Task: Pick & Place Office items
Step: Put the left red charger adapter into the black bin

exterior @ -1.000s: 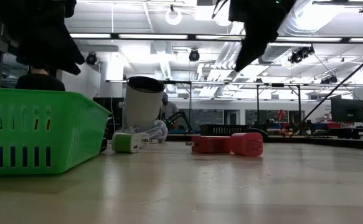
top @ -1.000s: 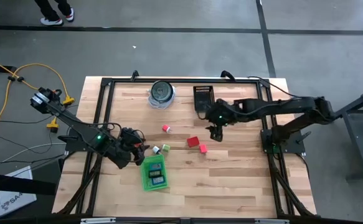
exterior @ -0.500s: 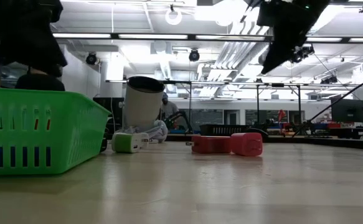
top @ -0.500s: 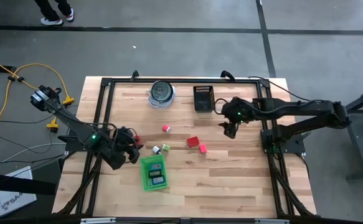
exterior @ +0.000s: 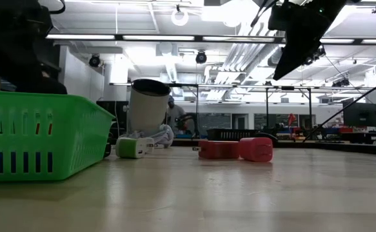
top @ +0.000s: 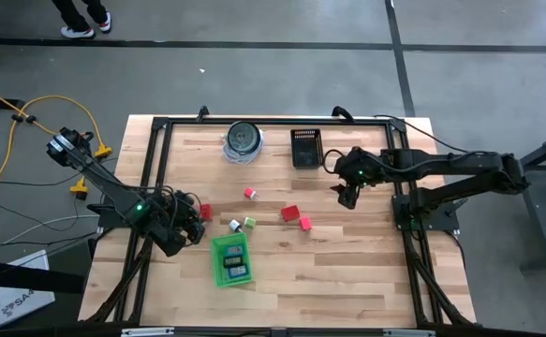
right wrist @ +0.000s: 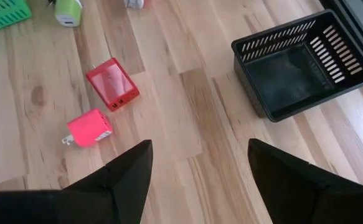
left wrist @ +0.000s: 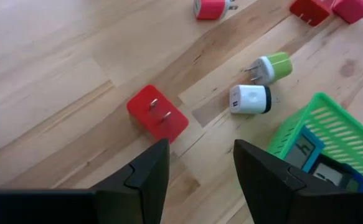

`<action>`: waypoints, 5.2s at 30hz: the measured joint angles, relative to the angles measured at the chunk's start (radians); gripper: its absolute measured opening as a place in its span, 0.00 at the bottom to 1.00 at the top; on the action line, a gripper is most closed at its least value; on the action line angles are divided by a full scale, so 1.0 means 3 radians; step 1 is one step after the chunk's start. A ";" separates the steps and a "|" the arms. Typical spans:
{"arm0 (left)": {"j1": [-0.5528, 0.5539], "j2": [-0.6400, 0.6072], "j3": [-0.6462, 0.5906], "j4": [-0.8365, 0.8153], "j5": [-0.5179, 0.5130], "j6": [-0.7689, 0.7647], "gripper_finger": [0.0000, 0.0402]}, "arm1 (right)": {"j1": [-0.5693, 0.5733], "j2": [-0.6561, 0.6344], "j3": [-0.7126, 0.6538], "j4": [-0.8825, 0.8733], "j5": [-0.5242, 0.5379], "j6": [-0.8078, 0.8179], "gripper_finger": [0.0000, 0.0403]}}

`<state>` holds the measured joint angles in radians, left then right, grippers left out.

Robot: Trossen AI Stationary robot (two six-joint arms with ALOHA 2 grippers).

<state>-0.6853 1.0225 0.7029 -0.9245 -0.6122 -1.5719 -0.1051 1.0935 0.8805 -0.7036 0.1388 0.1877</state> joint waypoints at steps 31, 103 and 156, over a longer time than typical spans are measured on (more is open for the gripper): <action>0.0000 0.0000 0.0000 0.0002 0.0045 0.0001 0.43 | 0.0000 0.0001 0.0000 0.0014 -0.0039 -0.0027 0.62; 0.2047 0.0599 0.0555 -0.0299 0.1993 -0.1045 0.43 | 0.0001 0.0003 0.0003 0.0577 -0.0039 -0.0027 0.62; 0.2035 0.1270 0.0538 -0.0151 0.1874 -0.0867 0.43 | 0.0001 0.0003 0.0003 0.0718 -0.0037 -0.0027 0.62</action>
<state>-0.0750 1.4036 0.8642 -0.9698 -0.0499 -1.8320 -0.1049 1.0943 0.8814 -0.4883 0.1276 0.1795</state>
